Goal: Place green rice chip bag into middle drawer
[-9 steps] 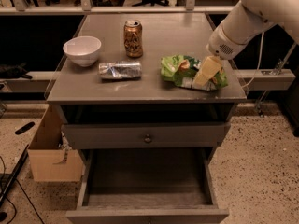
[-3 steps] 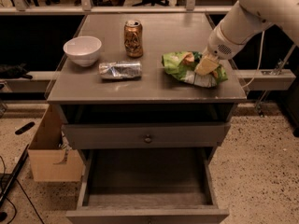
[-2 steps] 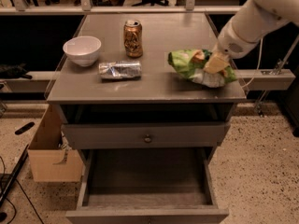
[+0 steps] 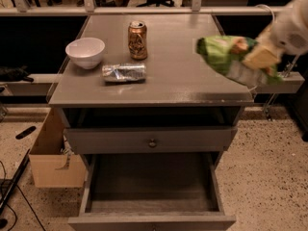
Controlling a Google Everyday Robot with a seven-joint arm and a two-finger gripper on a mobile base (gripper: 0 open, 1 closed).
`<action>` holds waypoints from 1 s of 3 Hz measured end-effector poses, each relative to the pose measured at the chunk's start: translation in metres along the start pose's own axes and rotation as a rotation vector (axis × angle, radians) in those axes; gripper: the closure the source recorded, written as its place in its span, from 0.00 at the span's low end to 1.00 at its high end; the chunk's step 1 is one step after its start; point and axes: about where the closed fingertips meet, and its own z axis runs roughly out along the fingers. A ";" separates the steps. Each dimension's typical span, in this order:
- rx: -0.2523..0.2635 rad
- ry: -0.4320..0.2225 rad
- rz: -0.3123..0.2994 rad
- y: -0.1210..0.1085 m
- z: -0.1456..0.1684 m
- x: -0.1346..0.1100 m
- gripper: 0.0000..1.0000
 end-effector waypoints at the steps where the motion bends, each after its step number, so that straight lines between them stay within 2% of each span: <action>1: 0.012 -0.026 0.133 0.053 -0.025 0.060 1.00; 2: -0.013 -0.032 0.202 0.091 -0.022 0.092 1.00; 3: -0.083 -0.031 0.263 0.143 0.000 0.123 1.00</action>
Offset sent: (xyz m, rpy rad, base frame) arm -0.1601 -0.0465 -0.0945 0.1922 0.0997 -0.2042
